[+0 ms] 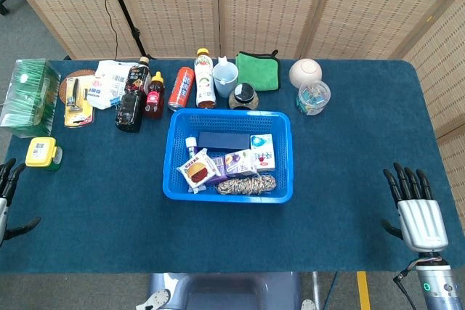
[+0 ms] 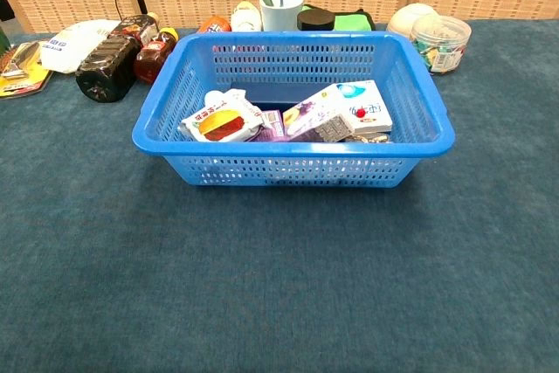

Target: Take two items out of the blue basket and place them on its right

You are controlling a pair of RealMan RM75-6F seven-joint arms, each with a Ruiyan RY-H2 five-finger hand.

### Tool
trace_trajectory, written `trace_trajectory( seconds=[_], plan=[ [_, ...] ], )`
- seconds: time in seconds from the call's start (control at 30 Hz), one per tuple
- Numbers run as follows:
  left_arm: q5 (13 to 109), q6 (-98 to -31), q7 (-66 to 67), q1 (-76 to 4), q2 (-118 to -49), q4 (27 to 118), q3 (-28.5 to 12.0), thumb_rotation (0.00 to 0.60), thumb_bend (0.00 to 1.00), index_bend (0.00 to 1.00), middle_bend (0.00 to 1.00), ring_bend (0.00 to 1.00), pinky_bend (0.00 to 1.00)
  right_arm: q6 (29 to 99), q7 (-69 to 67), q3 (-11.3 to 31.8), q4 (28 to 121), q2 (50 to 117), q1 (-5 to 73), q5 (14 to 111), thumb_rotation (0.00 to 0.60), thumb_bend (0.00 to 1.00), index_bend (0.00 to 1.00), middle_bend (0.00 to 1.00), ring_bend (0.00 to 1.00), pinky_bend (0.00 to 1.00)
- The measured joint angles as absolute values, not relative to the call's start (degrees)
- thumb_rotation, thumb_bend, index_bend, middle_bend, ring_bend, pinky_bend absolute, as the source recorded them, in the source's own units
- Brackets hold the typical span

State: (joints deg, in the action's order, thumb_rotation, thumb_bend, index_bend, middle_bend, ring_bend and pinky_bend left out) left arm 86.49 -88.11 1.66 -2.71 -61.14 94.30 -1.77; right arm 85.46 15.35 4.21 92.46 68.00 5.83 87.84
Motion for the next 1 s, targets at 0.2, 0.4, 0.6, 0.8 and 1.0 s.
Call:
trace_trajectory(
  seconds=[0.2, 0.4, 0.6, 0.8, 1.0],
  plan=[
    [86.5, -89.4, 1.1, -1.9, -60.8, 95.0, -1.9, 0.6, 0.0, 0.0, 0.0, 0.0, 0.0, 83.4, 19.0, 6.4, 96.9, 66.9, 9.2, 88.5, 0.6, 0.0, 0.0, 0.0, 0.0, 0.0],
    [85.9, -88.5, 1.5, -2.1, -60.7, 95.3, -2.0, 0.6, 0.0, 0.0, 0.0, 0.0, 0.0, 77.1, 26.2, 10.2, 104.8, 66.1, 15.6, 86.5, 0.6, 0.0, 0.0, 0.0, 0.0, 0.0],
    [85.5, -87.9, 2.1, -2.4, -60.6, 96.1, -2.2, 0.6, 0.0, 0.0, 0.0, 0.0, 0.0, 69.3, 32.2, 13.8, 109.4, 68.0, 22.9, 79.8, 0.6, 0.0, 0.0, 0.0, 0.0, 0.0],
    [84.6, -87.7, 2.3, -2.4, -60.4, 97.2, -2.5, 0.6, 0.0, 0.0, 0.0, 0.0, 0.0, 61.8, 38.2, 16.8, 110.5, 73.1, 31.1, 68.5, 0.6, 0.0, 0.0, 0.0, 0.0, 0.0],
    [82.3, -86.2, 2.7, -2.8, -60.4, 97.4, -3.2, 0.6, 0.0, 0.0, 0.0, 0.0, 0.0, 58.2, 46.1, 19.8, 109.1, 80.1, 42.0, 55.4, 0.6, 0.0, 0.0, 0.0, 0.0, 0.0]
  ],
)
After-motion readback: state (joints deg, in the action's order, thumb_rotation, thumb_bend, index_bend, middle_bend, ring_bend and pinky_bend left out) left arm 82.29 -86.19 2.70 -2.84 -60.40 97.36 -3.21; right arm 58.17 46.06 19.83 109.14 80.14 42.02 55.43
